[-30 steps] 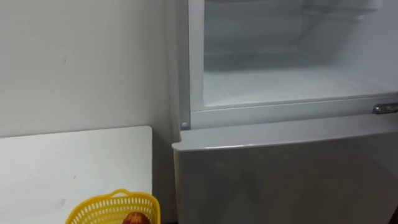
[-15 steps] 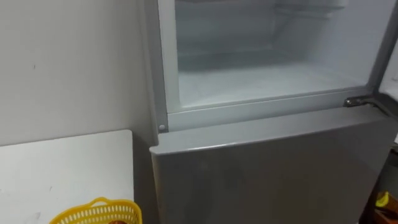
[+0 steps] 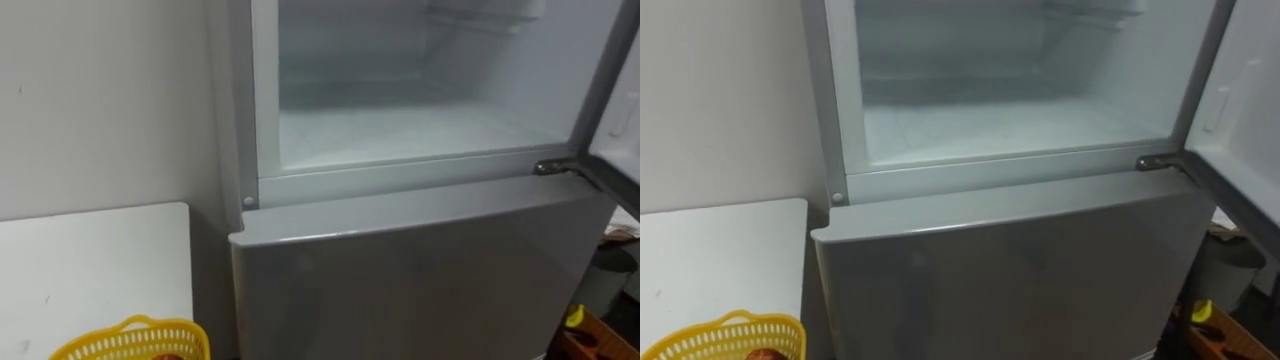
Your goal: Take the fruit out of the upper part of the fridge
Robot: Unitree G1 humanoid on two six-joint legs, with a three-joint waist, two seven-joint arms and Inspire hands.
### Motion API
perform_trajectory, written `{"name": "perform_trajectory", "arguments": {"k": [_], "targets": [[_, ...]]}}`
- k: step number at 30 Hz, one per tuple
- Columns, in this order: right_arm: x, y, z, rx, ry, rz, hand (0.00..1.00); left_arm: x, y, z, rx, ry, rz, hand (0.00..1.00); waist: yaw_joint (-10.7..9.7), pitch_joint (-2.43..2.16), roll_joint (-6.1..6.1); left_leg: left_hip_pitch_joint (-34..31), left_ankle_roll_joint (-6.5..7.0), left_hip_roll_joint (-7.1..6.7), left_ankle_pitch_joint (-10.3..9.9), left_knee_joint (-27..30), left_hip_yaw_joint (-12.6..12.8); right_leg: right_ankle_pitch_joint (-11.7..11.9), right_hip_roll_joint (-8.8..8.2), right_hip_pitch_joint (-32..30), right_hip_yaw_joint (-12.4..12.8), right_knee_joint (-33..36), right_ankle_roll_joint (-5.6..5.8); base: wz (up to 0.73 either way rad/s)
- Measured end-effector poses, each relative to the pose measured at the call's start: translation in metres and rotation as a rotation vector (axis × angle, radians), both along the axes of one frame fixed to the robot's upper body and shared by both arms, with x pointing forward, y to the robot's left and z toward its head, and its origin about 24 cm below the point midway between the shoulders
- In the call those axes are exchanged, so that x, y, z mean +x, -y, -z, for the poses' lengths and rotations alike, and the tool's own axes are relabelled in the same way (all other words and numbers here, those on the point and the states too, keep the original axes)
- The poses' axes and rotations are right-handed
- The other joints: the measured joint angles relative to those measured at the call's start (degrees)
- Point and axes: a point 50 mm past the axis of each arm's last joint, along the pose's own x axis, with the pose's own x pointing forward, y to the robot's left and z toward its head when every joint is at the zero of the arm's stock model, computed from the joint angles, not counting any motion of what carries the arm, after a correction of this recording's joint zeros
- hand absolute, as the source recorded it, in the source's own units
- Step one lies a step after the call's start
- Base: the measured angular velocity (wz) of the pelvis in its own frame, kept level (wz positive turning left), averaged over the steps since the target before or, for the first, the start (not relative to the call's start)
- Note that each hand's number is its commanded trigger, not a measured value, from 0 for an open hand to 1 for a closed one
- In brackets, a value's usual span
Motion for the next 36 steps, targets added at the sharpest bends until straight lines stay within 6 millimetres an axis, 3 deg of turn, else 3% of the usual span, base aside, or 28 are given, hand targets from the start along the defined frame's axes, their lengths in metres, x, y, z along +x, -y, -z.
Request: {"name": "perform_trajectory", "arguments": {"k": [6, 13, 17, 21, 23, 28, 36], "targets": [[0.022, 0.025, -0.037, -0.111, 0.099, 0.054, 0.0, 0.004, -0.002, -0.002, 0.015, 0.032, -0.001, 0.0, -0.46, -0.05, -0.03, -0.94, -0.02, 0.08, 0.01, -0.13, 0.3, 0.04, 0.09, -0.53, -0.07, 0.12, -0.04, 0.01], [0.046, 0.04, -0.077, -0.248, 0.198, 0.035, 0.0, 0.004, -0.002, -0.002, 0.014, 0.053, -0.01, 0.0, -0.5, -0.01, -0.01, -0.75, 0.0, 0.19, 0.0, -0.12, 1.18, 0.05, 0.09, -0.87, 1.34, 0.9, -0.03, -0.03], [0.059, 0.046, -0.119, -0.397, 0.311, 0.01, 0.0, 0.0, 0.0, -0.001, 0.005, 0.054, -0.018, 0.0, -0.5, 0.01, 1.1, -0.91, 0.03, 0.35, -0.04, -0.34, 1.32, 0.23, 0.1, -1.48, 1.15, 1.08, -0.11, 0.0], [0.07, 0.042, -0.165, -0.551, 0.444, -0.024, 0.0, -0.004, 0.002, 0.0, 0.001, 0.038, -0.021, 0.0, 0.13, 0.04, 2.09, -0.66, -0.06, 0.59, 0.02, -0.47, 1.6, 0.23, 0.21, -1.86, 1.33, 1.83, -0.13, -0.03], [0.073, 0.039, -0.178, -0.594, 0.482, -0.042, 0.0, -0.006, 0.003, 0.0, -0.004, 0.031, -0.025, 0.0, 0.22, 0.05, 2.25, -0.7, -0.11, 0.62, 0.07, -0.41, 1.61, 0.28, 0.24, -1.85, 1.34, 1.81, -0.2, 0.0], [0.079, 0.031, -0.199, -0.671, 0.541, -0.069, 0.0, -0.015, 0.01, 0.003, -0.025, 0.002, -0.031, 0.0, 0.6, 0.14, 2.41, -0.27, -0.08, 0.63, 0.08, -0.37, 1.6, 0.3, 0.23, -1.5, 1.56, 1.87, -0.23, -0.02], [0.099, 0.002, -0.229, -0.934, 0.63, -0.272, 0.0, -0.015, 0.017, 0.005, -0.045, 0.002, -0.011, 0.0, 1.79, 0.04, 3.26, -0.74, -0.08, 0.68, 0.08, -0.19, 1.68, 0.43, 0.29, -1.7, 2.3, 1.94, -0.44, -0.02]]}}
